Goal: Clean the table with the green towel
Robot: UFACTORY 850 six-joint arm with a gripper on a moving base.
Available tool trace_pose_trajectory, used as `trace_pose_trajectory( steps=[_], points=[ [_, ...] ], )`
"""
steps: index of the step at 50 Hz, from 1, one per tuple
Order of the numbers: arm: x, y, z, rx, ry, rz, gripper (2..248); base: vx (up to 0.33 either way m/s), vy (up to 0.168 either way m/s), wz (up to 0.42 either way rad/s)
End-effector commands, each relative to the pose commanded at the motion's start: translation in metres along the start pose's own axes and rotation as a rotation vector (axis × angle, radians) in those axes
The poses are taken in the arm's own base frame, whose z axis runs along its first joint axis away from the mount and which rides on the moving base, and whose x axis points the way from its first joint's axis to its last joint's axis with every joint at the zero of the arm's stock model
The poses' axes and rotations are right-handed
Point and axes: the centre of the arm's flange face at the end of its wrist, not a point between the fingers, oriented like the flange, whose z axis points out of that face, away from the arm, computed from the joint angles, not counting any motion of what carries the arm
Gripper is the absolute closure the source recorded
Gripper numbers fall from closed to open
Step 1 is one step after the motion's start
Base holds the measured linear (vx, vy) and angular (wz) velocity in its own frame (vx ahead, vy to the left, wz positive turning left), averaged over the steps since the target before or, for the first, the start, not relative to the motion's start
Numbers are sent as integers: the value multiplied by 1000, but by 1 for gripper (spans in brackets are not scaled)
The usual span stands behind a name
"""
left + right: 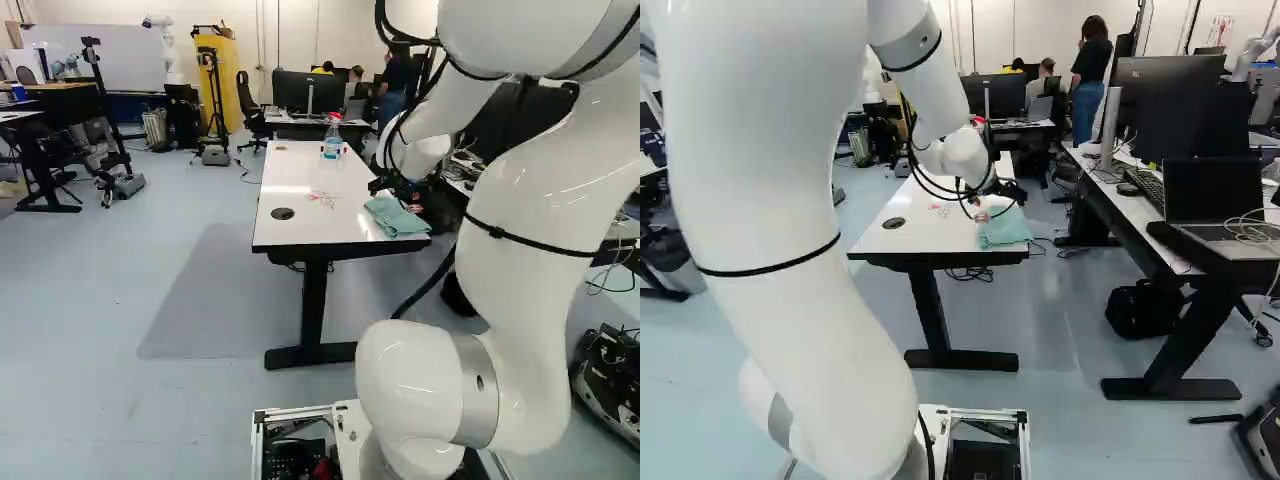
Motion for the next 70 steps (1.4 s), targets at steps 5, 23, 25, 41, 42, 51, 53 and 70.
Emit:
trace_pose_trajectory(
  steps=[5,23,25,41,42,51,53,70],
  points=[
    [-2,2,6,-2,-11,4,3,0,0,0],
    [-10,12,31,-11,-49,17,3,0,0,0],
    [-10,13,32,-12,-51,19,3,0,0,0],
    [-10,15,33,-14,-51,21,47,0,0,0],
    [-10,15,33,-14,-51,21,47,0,0,0],
    [-10,15,33,-14,-51,21,124,0,0,0],
    [-10,15,33,-14,-51,21,124,0,0,0],
    [-10,15,33,-14,-51,21,217,0,0,0]
  ],
)
